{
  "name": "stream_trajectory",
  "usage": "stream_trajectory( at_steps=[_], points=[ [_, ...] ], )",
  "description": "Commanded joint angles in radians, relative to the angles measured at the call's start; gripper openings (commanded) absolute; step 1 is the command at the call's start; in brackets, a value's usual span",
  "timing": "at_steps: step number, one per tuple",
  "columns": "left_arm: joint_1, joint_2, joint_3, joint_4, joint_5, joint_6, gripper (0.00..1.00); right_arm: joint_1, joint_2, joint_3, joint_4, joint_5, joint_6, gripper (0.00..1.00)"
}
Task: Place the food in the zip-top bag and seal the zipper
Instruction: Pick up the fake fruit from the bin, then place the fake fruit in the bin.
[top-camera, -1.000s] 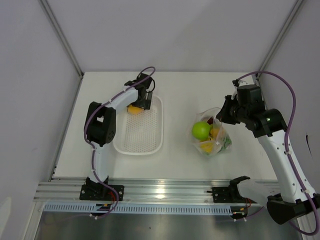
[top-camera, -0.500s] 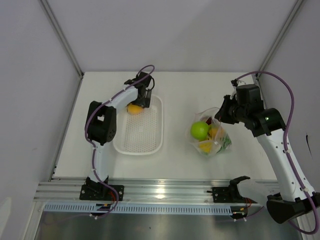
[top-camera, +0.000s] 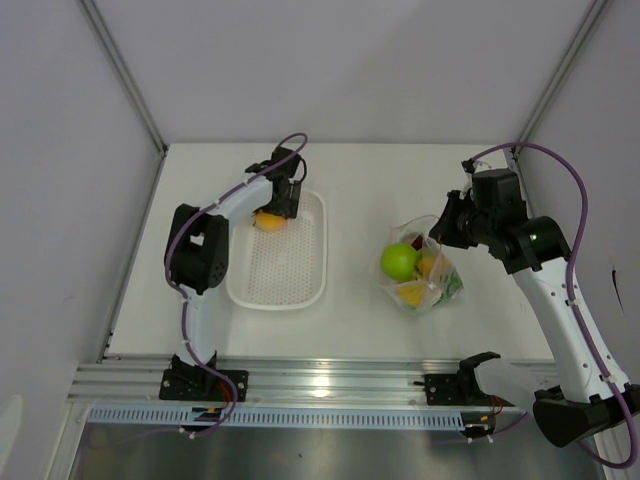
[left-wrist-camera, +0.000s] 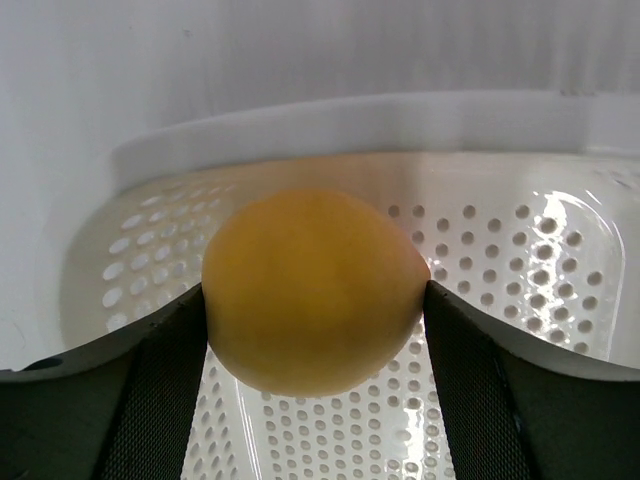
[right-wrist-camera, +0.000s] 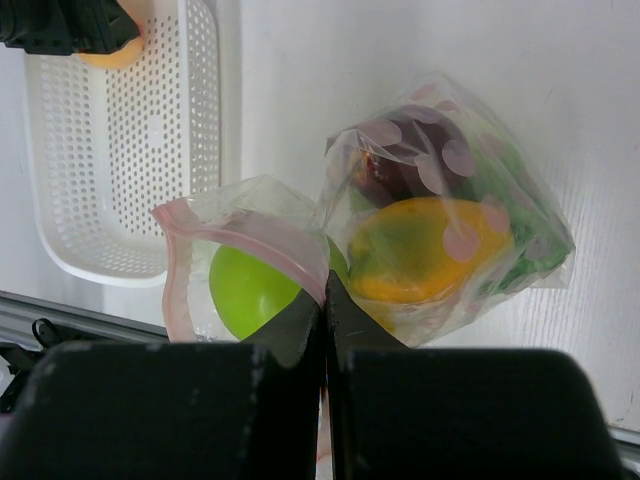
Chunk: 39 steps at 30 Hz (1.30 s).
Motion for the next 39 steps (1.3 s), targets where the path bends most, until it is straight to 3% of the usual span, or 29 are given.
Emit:
stream_trajectory(
  at_steps=[1, 11, 16, 19, 23, 27, 31, 39],
  points=[
    [0.006, -0.127, -0.047, 0.02, 0.087, -0.025, 0.01, -0.007, -0.015, -0.006, 0.025, 0.016, -0.004, 0.0],
    [-0.06, -0.519, -0.139, 0.075, 0.328, -0.051, 0.0, -0.005, -0.008, 0.02, 0.024, -0.01, 0.003, 0.0],
    [-0.118, -0.755, -0.3, 0.318, 0.642, -0.123, 0.01, 0.008, 0.011, 0.084, -0.021, -0.027, -0.006, 0.0],
    [-0.146, -0.881, -0.395, 0.447, 0.719, -0.2, 0.01, 0.044, 0.024, 0.148, -0.076, 0.026, -0.016, 0.0],
    [-0.167, -0.968, -0.444, 0.489, 0.767, -0.269, 0.0, 0.113, 0.034, 0.256, -0.131, 0.146, -0.018, 0.0],
    [-0.172, -1.04, -0.504, 0.479, 0.747, -0.304, 0.01, 0.128, -0.023, 0.128, -0.034, 0.188, -0.027, 0.0],
    [-0.17, -1.057, -0.566, 0.324, 0.532, -0.278, 0.01, 0.114, 0.012, 0.08, -0.044, 0.148, -0.01, 0.0],
    [-0.17, -0.886, -0.69, 0.251, 0.376, -0.269, 0.01, 0.136, 0.011, 0.121, -0.027, 0.114, 0.01, 0.0]
  ],
)
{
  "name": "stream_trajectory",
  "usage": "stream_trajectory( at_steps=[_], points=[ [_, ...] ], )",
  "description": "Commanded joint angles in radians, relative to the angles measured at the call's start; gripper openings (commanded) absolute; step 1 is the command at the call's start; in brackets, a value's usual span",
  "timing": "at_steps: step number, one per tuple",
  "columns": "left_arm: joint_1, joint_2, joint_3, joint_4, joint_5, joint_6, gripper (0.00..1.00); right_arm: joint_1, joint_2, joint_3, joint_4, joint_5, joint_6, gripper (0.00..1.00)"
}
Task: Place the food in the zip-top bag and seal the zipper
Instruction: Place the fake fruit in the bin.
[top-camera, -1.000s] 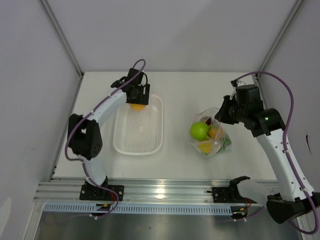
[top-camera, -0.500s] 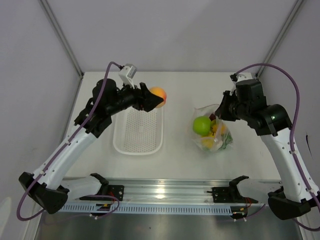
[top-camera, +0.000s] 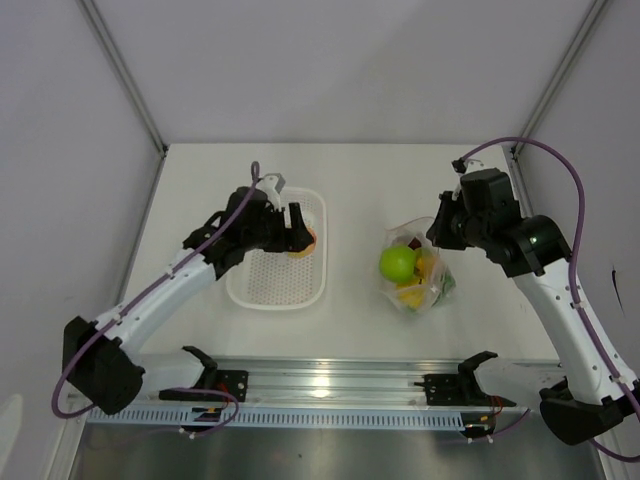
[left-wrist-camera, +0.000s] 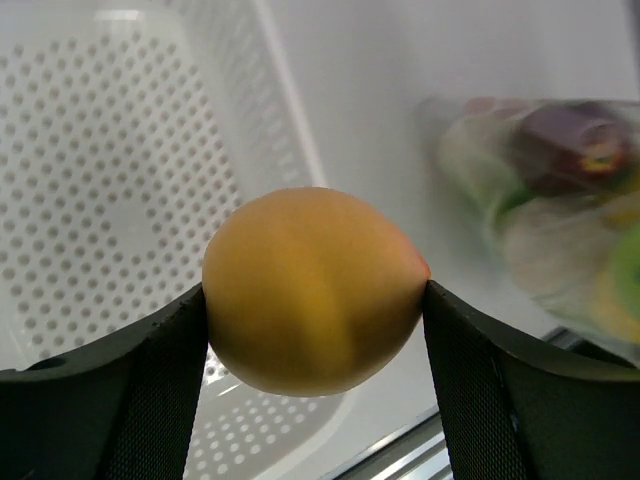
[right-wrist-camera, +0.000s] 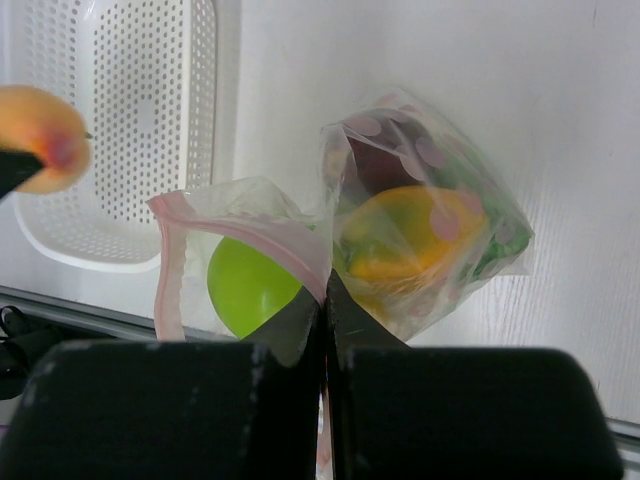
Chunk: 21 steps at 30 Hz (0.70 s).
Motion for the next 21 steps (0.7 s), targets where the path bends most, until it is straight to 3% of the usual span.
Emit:
stream_trajectory(
  at_steps=[1, 4, 7, 9, 10, 11, 14, 16, 20, 21],
  points=[
    [-0.003, 0.091, -0.039, -0.052, -0.137, -0.01, 0.01, 0.008, -0.002, 0.047, 0.037, -0.012, 0.011, 0.0],
    [-0.007, 0.218, -0.002, -0.116, -0.187, -0.023, 0.01, 0.01, -0.01, 0.045, 0.032, -0.009, 0.014, 0.0],
    [-0.015, 0.287, -0.008, -0.123, -0.208, -0.069, 0.11, 0.008, -0.013, 0.044, 0.025, -0.004, 0.011, 0.0],
    [-0.024, 0.26, -0.065, -0.08, -0.196, -0.088, 0.25, 0.01, -0.011, 0.034, 0.028, -0.004, 0.01, 0.0],
    [-0.024, 0.237, -0.09, -0.046, -0.185, -0.097, 0.44, 0.008, -0.013, 0.025, 0.032, -0.009, 0.011, 0.0],
    [-0.024, 0.228, -0.096, -0.037, -0.188, -0.105, 0.54, 0.008, -0.013, 0.022, 0.034, -0.011, 0.011, 0.0],
    [-0.026, 0.202, -0.134, -0.003, -0.173, -0.095, 0.71, 0.01, -0.008, 0.022, 0.034, -0.015, 0.011, 0.0],
    [-0.027, 0.177, -0.134, -0.009, -0.184, -0.091, 0.76, 0.008, -0.008, 0.024, 0.034, -0.015, 0.008, 0.0],
    [-0.052, 0.116, -0.088, -0.055, -0.24, -0.079, 0.99, 0.008, -0.008, 0.024, 0.032, -0.017, 0.006, 0.0],
    [-0.056, 0.105, -0.076, -0.099, -0.266, -0.085, 0.99, 0.008, -0.008, 0.024, 0.028, -0.014, 0.005, 0.0]
  ],
)
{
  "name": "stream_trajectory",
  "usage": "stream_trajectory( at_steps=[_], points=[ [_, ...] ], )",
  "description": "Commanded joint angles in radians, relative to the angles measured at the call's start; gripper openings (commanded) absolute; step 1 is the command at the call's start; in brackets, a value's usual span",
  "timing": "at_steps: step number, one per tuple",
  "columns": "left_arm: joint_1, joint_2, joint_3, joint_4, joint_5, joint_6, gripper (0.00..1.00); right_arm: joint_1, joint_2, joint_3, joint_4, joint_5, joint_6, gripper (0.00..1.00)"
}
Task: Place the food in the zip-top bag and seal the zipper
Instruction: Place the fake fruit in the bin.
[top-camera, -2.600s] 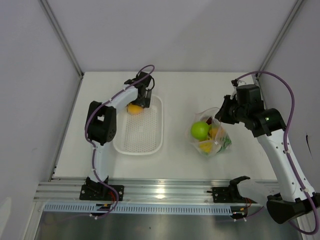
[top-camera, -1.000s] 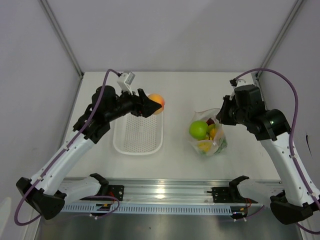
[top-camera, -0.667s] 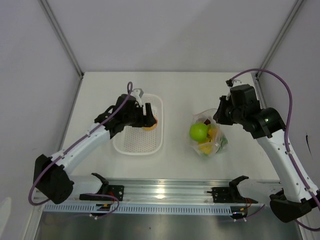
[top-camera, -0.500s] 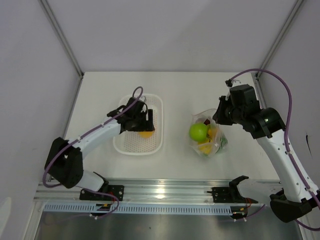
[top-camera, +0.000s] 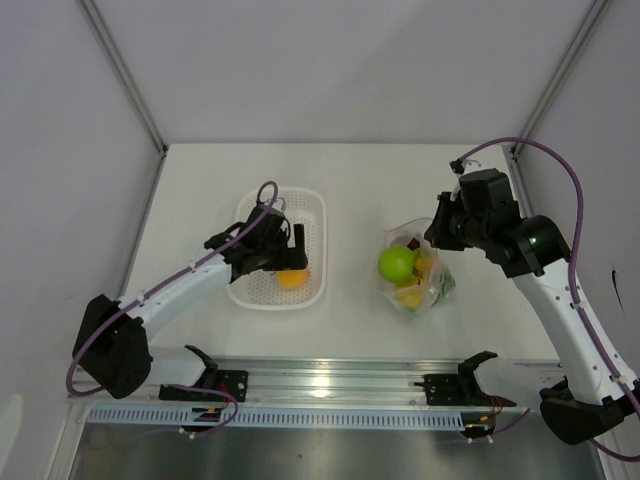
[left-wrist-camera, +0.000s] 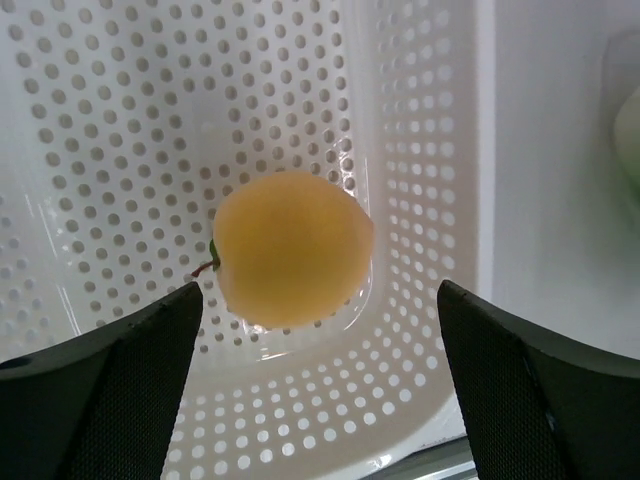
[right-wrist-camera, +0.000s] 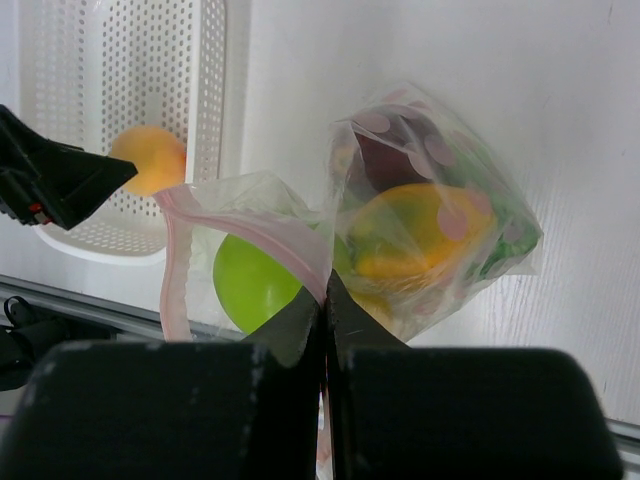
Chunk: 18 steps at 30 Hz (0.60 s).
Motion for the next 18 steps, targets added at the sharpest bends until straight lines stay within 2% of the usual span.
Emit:
stream_trajectory(
  at_steps=[1, 6, 8, 13, 18],
  points=[
    [-0.033, -0.087, 0.088, -0.056, -0.083, -0.018, 1.0, 0.005, -0.01, 0.021, 0.026, 0.004, 0.003, 0.0],
    [-0.105, -0.15, 0.217, -0.196, -0.17, -0.073, 0.99, 0.005, -0.012, 0.02, 0.027, 0.006, 0.004, 0.0],
    [-0.127, -0.171, 0.269, -0.208, -0.152, -0.093, 1.0, 0.004, -0.013, 0.02, 0.024, 0.004, 0.004, 0.0],
    [-0.209, -0.214, 0.226, -0.016, 0.116, -0.205, 0.99, 0.004, -0.012, 0.024, 0.026, 0.009, 0.007, 0.0],
    [-0.297, -0.124, 0.244, 0.049, 0.198, -0.276, 1.0, 0.005, -0.013, 0.026, 0.026, 0.0, 0.01, 0.0]
  ],
)
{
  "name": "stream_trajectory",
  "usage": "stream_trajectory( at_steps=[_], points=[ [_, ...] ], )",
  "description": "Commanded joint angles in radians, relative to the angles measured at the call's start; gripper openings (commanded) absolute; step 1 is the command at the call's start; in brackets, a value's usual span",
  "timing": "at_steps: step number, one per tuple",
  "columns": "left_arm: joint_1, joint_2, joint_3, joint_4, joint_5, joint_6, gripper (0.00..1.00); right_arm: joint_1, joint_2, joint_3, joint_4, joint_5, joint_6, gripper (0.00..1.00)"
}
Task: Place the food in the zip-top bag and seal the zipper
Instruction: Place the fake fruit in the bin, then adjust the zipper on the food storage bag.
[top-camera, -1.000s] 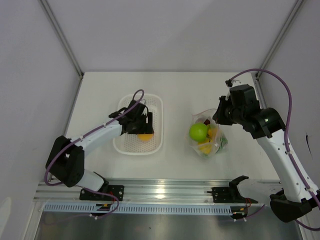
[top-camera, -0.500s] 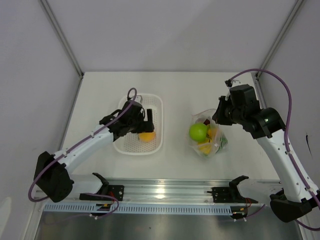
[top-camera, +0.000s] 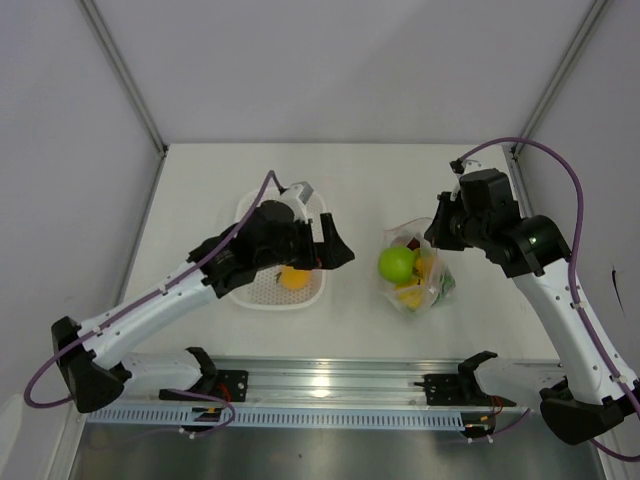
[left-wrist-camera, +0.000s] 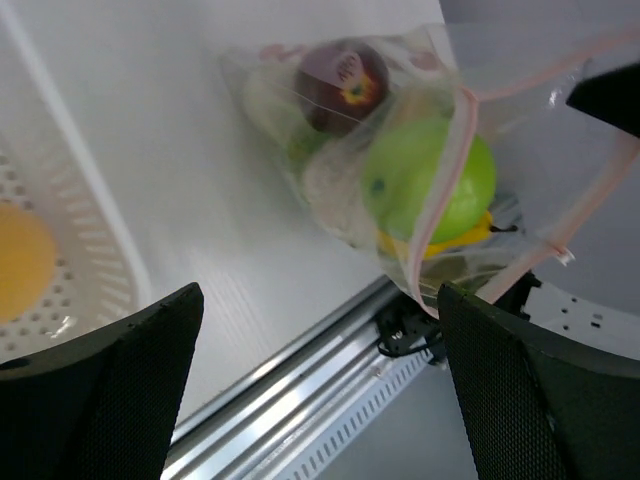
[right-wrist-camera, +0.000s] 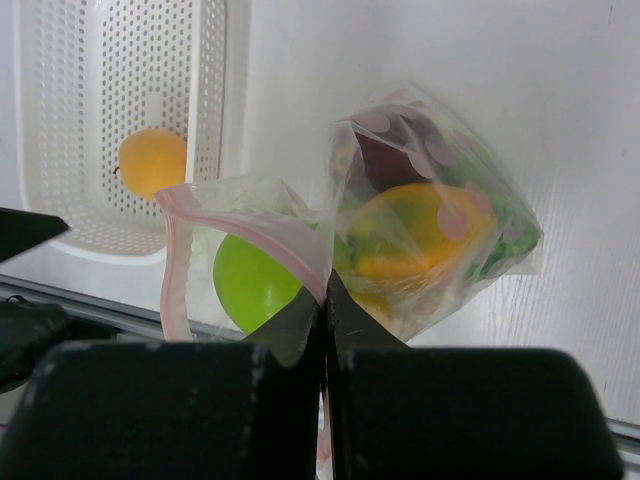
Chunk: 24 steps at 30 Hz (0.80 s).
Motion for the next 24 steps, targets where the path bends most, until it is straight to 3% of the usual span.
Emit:
stream_trajectory(
  at_steps=[1, 5, 15, 18, 19, 24],
  points=[
    [-0.054, 0.064, 0.017, 0.091, 0.124, -0.085, 0.99, 0.005, -0.013, 0.027, 0.02, 0.002, 0.009, 0.0],
    [-0.096, 0.07, -0.034, 0.23, 0.153, -0.124, 0.92, 0.005, -0.022, 0.026, 0.011, 0.015, 0.007, 0.0],
    [-0.168, 0.194, 0.01, 0.235, 0.15, -0.125, 0.81, 0.007, -0.032, 0.015, 0.019, 0.009, 0.013, 0.0],
    [-0.176, 0.237, 0.021, 0.231, 0.146, -0.122, 0.67, 0.007, -0.03, 0.014, 0.022, 0.009, 0.012, 0.0],
    [-0.176, 0.242, 0.021, 0.24, 0.138, -0.124, 0.57, 0.007, -0.03, 0.015, 0.019, 0.009, 0.013, 0.0],
    [-0.174, 0.281, 0.032, 0.275, 0.135, -0.102, 0.35, 0.007, -0.032, 0.008, 0.02, 0.015, 0.01, 0.0]
  ],
)
